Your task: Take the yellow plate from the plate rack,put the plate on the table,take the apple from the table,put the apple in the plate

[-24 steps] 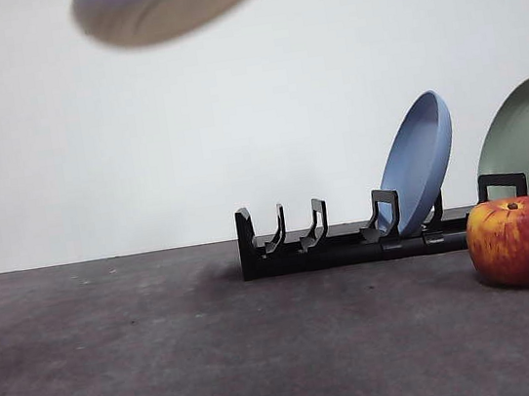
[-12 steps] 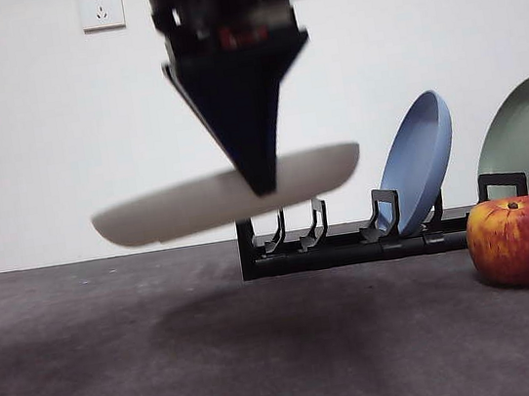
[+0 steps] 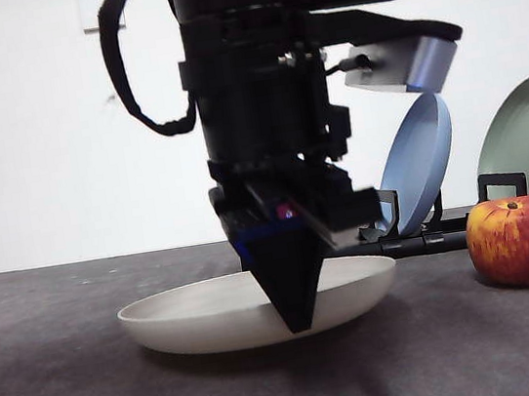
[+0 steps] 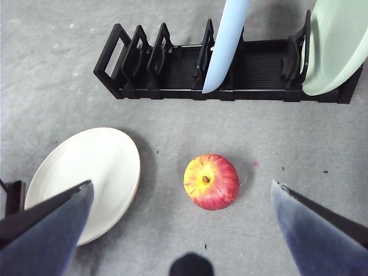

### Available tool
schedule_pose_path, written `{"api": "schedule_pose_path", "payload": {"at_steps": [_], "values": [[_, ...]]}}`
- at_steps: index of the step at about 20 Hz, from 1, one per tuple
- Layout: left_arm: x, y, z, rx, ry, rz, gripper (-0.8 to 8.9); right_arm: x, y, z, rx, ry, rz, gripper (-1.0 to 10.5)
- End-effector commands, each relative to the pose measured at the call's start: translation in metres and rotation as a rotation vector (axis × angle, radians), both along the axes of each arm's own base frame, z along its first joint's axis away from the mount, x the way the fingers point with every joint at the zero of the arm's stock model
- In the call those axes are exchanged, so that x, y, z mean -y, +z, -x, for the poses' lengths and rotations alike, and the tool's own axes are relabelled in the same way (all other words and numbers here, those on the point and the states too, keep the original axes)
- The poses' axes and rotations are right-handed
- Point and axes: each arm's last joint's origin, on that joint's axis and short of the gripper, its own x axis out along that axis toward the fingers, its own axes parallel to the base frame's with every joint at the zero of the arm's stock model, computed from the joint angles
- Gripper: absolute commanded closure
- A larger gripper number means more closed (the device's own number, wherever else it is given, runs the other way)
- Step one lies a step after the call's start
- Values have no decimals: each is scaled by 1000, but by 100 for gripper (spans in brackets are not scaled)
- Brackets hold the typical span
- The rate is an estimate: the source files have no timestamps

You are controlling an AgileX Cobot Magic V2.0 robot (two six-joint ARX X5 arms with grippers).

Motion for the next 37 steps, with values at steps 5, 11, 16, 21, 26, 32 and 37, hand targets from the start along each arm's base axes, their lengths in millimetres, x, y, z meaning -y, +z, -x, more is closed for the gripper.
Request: {"api": "schedule_pose_path", "payload": {"at_steps": [5, 11, 16, 21, 26, 32, 37], "values": [[5, -23, -1, -32, 0, -49, 820, 0, 2, 0, 7, -3, -6, 350], [2, -22, -2, -63, 39, -37, 803, 0, 2, 0, 8, -3, -6, 350], [0, -17, -5, -92, 44, -27, 552, 0, 2, 0, 7, -3, -6, 350], [5, 6, -9, -95, 48, -4, 526, 0, 2, 0, 7, -4, -4, 350], [-3, 80, -9, -18, 97, 177, 526, 0, 1, -2, 2, -8, -1, 350], [-89, 187, -6, 156, 290, 549, 529, 1, -8, -19, -68, -8, -4, 349], [-179, 245, 18, 335, 462, 784, 543, 1, -25, -54, -135, -8, -12, 349]]}}
